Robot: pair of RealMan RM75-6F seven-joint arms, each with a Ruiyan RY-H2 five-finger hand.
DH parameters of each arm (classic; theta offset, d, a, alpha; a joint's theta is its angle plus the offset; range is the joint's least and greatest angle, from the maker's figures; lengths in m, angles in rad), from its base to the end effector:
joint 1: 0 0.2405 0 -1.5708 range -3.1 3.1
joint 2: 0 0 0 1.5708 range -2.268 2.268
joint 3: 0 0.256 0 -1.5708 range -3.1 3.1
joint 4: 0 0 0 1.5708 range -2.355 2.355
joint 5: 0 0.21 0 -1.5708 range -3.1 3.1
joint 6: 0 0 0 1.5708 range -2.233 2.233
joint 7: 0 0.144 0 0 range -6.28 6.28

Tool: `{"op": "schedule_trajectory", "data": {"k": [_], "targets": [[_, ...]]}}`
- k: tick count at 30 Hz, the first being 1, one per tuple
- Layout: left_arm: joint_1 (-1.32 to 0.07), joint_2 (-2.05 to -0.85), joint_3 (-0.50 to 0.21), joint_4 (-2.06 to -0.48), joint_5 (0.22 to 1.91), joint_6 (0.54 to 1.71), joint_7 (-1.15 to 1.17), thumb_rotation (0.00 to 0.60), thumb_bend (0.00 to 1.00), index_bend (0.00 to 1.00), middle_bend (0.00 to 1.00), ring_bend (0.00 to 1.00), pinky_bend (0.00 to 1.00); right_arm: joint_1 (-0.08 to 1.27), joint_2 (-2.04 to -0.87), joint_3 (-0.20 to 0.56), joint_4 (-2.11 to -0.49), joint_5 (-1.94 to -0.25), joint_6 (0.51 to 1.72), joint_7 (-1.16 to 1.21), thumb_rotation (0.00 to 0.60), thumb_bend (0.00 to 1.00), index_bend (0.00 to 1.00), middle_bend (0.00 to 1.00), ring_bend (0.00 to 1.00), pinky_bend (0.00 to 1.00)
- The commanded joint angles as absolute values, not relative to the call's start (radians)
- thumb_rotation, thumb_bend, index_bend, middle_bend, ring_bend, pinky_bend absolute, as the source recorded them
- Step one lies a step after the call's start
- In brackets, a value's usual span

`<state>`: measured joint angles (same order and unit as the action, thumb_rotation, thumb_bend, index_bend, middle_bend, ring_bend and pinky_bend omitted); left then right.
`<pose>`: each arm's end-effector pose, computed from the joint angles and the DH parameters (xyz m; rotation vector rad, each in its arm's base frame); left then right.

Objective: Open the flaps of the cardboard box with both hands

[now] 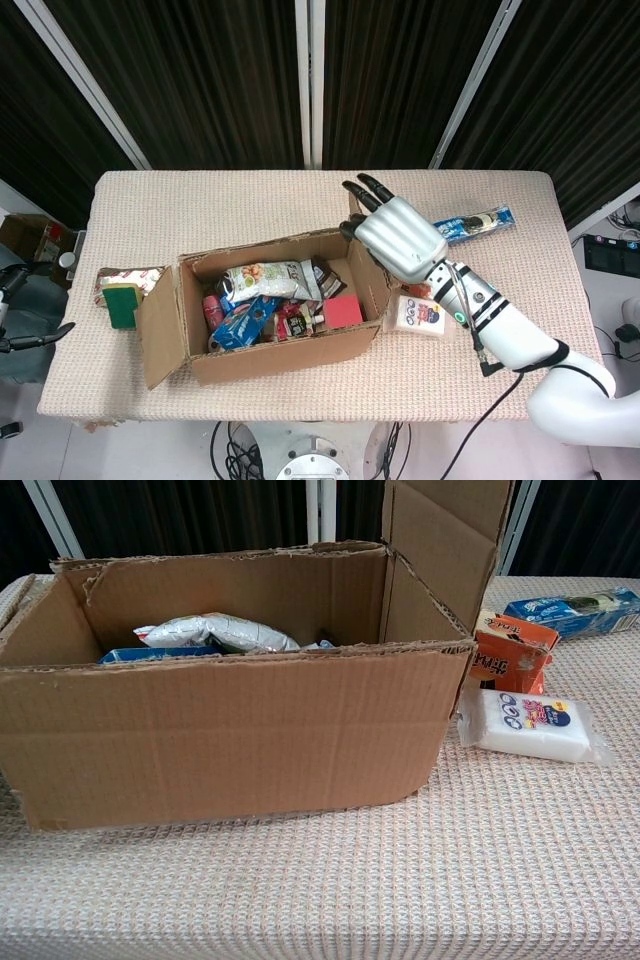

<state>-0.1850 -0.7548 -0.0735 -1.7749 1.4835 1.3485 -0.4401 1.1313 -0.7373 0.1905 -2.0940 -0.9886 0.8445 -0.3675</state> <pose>-0.2820 0.2126 0.2436 -1.3761 -1.1174 -1.0790 0.0005 -0.3375 0.1721 2.0923 -0.4668 0.9592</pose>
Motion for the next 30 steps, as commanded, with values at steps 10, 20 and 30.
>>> {"op": "schedule_trajectory", "data": {"k": [10,20,30], "targets": [[-0.190,-0.759,-0.071,-1.778,1.492,1.343,-0.440,0.404,0.11,0.19,0.25,0.17,0.28,0.990,-0.677,0.176,-2.053,-1.067,0.860,-0.270,0.600,0.96,0.43,0.48,0.01,0.00],[-0.190,-0.766,-0.071,-1.774,1.499,1.354,-0.421,0.402,0.11,0.19,0.25,0.17,0.28,0.821,-0.619,0.158,-2.029,-1.186,0.939,-0.125,0.600,0.93,0.24,0.32,0.00,0.00],[-0.165,-0.810,-0.072,-1.767,1.528,1.438,-0.263,0.401,0.11,0.19,0.25,0.17,0.28,0.335,-0.778,-0.034,-1.935,-1.381,1.463,-0.227,0.600,0.44,0.00,0.00,0.00,0.00]]}}
